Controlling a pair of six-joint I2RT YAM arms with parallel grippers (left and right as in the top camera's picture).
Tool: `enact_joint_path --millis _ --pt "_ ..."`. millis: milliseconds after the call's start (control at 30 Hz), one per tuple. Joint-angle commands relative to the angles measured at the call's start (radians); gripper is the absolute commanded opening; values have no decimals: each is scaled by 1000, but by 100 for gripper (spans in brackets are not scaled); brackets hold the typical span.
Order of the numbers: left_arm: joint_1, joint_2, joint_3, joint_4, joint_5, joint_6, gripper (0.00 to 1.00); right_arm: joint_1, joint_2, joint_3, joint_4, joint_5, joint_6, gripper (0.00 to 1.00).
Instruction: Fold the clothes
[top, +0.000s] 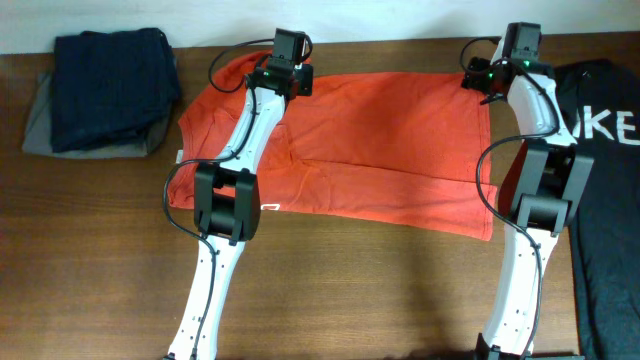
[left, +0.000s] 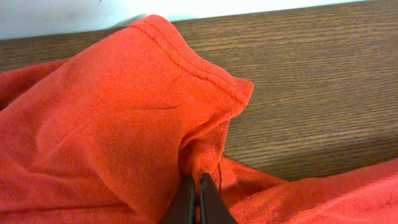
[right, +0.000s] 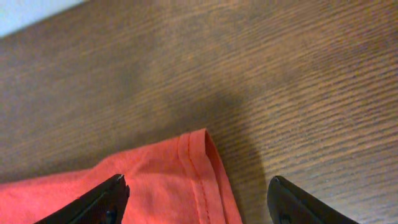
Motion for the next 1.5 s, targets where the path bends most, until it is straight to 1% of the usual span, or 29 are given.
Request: enact_joint_path --millis 0,67,167,200,500,600,667,767,833,933,967,1167,1333,1467 --pt "2 11 18 -3 -7 -2 1 -5 10 19 20 5 30 75" --pt "2 11 18 -3 -7 -2 1 -5 11 19 28 3 37 70" --pt "2 11 18 -3 -7 -2 1 -3 18 19 34 -11 40 55" --pt "2 11 18 -3 -7 -2 1 -2 19 19 34 -10 41 52" --pt "3 11 18 -3 -7 -2 1 -1 55 19 33 -10 46 53" --pt "3 11 18 -3 -7 -2 1 -1 58 19 44 -10 69 53" --pt "4 11 18 -3 -7 -2 1 -1 58 19 51 -10 78 50" --pt "4 11 18 -2 -8 -2 1 -1 58 19 51 -10 89 36" --pt "4 11 18 0 -7 -2 1 -1 58 19 51 -10 89 25" --pt "4 11 18 0 -7 -2 1 1 58 19 50 -10 89 17" --pt "4 11 18 0 -7 -2 1 3 58 19 48 -10 89 16" --pt "5 11 18 0 -7 -2 1 10 58 19 50 -2 89 4" --pt "13 11 18 -1 -8 -1 1 8 57 48 27 12 89 4" --pt "24 9 75 -45 -8 -1 1 2 56 150 -68 14 89 4"
